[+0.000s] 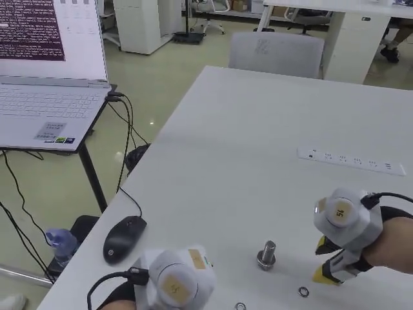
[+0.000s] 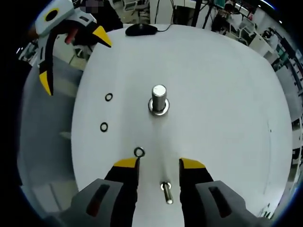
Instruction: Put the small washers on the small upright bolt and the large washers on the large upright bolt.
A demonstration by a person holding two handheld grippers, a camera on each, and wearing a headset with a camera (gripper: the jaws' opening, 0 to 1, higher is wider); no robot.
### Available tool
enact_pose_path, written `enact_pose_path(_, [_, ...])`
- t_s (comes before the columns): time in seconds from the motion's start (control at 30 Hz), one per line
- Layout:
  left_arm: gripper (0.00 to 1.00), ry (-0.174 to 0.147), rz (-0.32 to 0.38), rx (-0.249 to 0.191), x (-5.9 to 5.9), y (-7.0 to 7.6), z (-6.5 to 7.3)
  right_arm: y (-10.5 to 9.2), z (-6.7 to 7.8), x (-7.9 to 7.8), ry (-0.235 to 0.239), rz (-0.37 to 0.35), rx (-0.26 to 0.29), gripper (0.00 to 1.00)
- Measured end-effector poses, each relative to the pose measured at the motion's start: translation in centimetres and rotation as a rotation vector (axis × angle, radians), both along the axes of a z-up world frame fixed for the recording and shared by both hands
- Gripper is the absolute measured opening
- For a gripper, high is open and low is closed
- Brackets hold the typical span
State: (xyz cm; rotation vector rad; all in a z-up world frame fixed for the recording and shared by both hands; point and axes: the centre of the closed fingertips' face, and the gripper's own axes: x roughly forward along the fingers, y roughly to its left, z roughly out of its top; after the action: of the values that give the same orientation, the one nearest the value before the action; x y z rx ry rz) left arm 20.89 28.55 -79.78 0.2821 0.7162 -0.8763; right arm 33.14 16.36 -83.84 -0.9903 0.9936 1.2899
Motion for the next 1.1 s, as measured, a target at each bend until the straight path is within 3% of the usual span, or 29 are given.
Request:
enact_pose_path(0.33, [0.89,0.003,0.017,-0.025,-0.1,-0.1,0.0,0.5,-0.6,-1.9,0.038,0.053,0.011,0.36])
enact_pose_path(0.6, [0.89,0.000,0.013,-0.022,-0.1,-0.2,0.0,0.5,-1.6,-3.2,0.029,0.069,0.011,0.34])
enact_pose_path(1.1, [0.88,-0.001,0.025,-0.027,-0.3,0.1,-0.1,0.1,-3.8,-3.3,0.006,0.047,-0.002,0.30])
